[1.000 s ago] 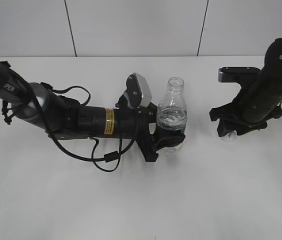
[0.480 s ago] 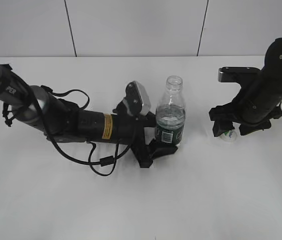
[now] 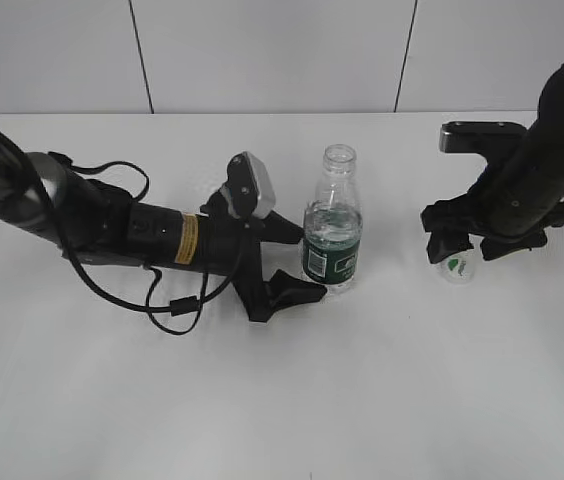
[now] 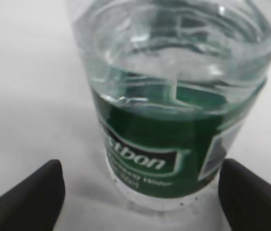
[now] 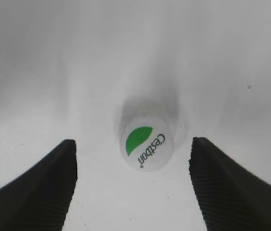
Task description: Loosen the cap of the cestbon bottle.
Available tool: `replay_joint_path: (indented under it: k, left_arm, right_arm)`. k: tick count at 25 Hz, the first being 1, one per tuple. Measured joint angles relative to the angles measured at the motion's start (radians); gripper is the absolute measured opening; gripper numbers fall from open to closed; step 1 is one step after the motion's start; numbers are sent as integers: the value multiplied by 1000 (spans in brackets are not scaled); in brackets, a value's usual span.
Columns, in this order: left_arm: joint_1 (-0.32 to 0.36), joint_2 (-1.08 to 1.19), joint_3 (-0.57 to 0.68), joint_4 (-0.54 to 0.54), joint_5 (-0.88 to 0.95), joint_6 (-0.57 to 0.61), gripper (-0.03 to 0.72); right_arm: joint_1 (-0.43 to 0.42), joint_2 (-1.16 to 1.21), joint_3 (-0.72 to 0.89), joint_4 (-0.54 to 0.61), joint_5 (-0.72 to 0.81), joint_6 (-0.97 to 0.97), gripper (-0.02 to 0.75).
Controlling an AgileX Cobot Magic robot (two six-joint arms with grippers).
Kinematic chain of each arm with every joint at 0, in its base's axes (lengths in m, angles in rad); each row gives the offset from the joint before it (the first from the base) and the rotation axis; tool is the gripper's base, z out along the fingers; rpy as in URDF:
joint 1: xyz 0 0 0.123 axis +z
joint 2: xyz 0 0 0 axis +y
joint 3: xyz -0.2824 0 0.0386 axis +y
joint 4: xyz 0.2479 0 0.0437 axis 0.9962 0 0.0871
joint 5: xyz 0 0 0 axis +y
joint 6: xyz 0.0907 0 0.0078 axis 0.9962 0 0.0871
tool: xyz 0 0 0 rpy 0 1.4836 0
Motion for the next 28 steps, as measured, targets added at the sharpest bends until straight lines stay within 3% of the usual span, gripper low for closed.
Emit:
replay_joint_path:
  k: [7, 14, 21, 28]
  left_arm:
    - [44, -123, 0, 307, 3, -276, 591]
    - [94, -256, 0, 509, 111, -429, 591]
    - [94, -404, 0, 480, 492, -483, 557]
    - [92, -451, 0, 292, 1133, -485, 537]
  right_arm:
    - [0, -72, 0, 5, 4, -5, 557]
    - [0, -146, 0, 6, 21, -12, 557]
    - [0, -209, 0, 6, 42, -14, 557]
    - [0, -241, 0, 6, 83, -14, 557]
